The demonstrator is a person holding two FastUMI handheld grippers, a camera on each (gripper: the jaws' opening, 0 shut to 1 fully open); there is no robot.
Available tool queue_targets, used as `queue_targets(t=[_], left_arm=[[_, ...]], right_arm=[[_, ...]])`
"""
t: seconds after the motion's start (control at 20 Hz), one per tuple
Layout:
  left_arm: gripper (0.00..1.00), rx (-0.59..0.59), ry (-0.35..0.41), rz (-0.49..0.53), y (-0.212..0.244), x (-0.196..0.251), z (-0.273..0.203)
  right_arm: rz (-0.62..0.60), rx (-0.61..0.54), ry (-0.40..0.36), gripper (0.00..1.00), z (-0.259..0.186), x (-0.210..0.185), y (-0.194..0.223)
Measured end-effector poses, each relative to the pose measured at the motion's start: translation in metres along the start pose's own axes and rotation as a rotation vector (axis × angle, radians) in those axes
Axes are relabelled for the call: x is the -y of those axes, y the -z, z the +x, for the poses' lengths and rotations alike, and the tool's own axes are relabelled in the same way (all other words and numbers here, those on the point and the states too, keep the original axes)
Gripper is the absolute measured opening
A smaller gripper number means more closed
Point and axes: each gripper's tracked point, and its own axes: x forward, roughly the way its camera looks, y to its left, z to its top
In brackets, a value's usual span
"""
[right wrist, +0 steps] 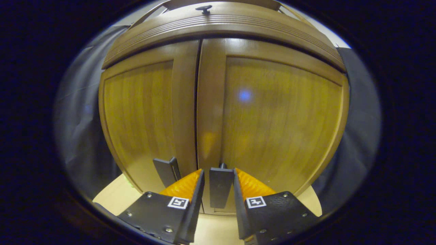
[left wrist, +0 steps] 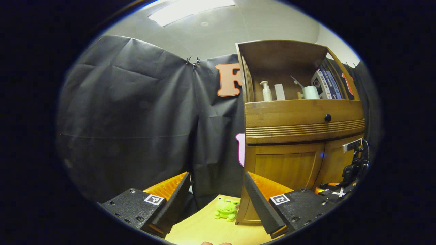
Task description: Open the right door of the double-door shoe cabinet with the right hand, and open the left door with the left hand.
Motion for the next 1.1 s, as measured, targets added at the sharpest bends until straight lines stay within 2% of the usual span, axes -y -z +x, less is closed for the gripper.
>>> queue_targets(t=[0.2,0.25,0.3,0.4,0.45,0.6,0.7,1.1], left_arm=[[0.95,-0.01,-0.021,-0.008,0.004,-0.006,-0.001],[0.95,-0.012,-0.021,-0.011,0.004,-0.006,0.0],[0.95,-0.013,-0.02,-0.016,0.005,-0.005,0.0],[0.96,-0.015,-0.013,-0.021,0.007,-0.003,0.001],[0.95,-0.016,-0.008,-0.024,0.008,-0.001,0.001],[0.98,-0.017,0.004,-0.032,0.009,0.003,0.0],[0.95,-0.018,0.011,-0.035,0.009,0.004,-0.002],[0.96,-0.026,0.046,-0.045,0.012,0.01,-0.01]], right_arm=[[-0.009,-0.009,0.013,0.49,0.001,0.002,-0.001],[0.017,0.001,0.011,0.42,0.017,0.002,0.0],[0.021,0.001,0.018,0.34,-0.001,0.004,-0.006],[0.027,0.013,0.021,0.34,-0.004,0.005,-0.007],[0.036,0.019,0.018,0.3,-0.006,0.006,-0.01],[0.05,0.006,0.019,0.31,-0.003,0.005,-0.006],[0.054,0.009,0.03,0.3,-0.004,0.006,-0.01],[0.075,0.023,0.053,0.3,-0.002,0.007,-0.009]])
